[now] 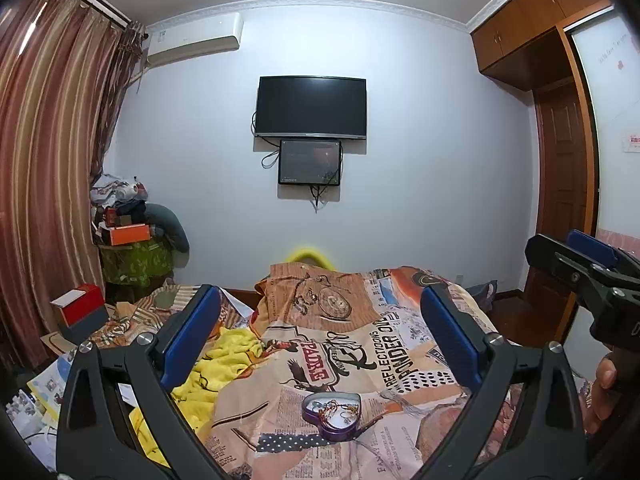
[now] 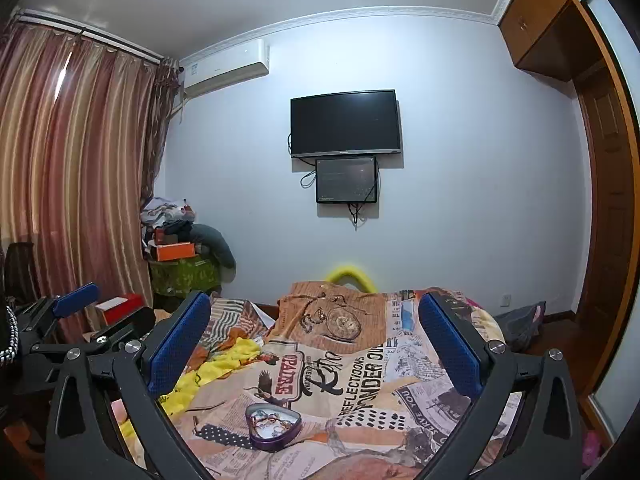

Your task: Organize jewelry

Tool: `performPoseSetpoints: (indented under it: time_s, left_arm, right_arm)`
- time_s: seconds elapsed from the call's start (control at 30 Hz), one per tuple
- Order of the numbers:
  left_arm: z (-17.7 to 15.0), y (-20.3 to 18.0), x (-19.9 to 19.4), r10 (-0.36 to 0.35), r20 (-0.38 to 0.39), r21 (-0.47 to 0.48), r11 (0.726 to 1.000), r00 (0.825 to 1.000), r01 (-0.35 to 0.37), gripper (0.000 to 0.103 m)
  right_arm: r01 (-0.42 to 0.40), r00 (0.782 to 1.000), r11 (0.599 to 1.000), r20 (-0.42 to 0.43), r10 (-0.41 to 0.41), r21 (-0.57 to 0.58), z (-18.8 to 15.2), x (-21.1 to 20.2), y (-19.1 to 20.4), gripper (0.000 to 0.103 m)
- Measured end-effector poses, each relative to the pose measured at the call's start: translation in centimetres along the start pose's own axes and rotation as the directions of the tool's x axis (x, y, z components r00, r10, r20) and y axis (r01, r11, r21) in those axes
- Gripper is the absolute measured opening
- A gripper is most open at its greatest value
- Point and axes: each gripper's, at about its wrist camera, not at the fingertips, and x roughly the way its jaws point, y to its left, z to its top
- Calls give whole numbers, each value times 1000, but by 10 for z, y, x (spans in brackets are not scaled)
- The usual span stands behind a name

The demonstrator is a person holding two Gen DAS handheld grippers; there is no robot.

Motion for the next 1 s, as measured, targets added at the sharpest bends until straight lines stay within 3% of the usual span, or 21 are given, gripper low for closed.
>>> performPoseSetpoints:
  time_s: [1.0]
  left_arm:
    - [-8,0,14,0,-35,-18,1000,999,-1,101]
  right_arm:
    - [-14,998,1000,-58,15,18,-7,-4,-5,103]
